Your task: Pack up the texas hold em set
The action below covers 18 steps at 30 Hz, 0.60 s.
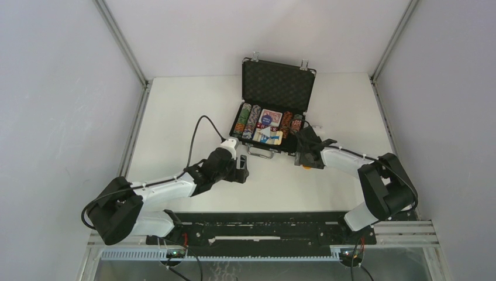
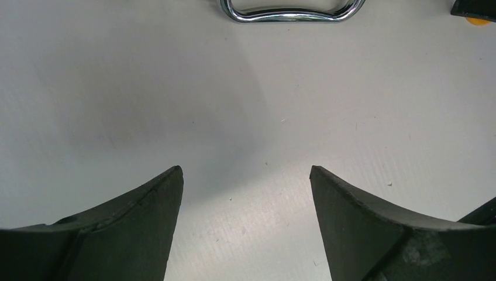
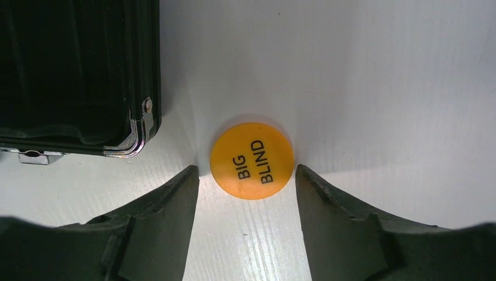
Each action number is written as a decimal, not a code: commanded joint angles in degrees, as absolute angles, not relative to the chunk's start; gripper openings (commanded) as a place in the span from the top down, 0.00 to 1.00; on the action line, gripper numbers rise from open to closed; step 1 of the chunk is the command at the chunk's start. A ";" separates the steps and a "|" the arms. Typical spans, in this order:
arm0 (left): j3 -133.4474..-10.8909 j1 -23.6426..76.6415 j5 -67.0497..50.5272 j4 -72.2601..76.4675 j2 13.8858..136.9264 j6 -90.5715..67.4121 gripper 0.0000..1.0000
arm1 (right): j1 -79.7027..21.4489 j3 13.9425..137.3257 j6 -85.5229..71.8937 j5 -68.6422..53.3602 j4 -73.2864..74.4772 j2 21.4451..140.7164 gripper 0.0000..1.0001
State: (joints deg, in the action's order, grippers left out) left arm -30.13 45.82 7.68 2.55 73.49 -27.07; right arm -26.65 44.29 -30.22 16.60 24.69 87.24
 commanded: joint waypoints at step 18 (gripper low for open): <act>-33.14 45.97 7.28 4.56 73.21 -27.55 0.16 | -27.90 44.47 -31.07 19.15 25.23 84.23 0.51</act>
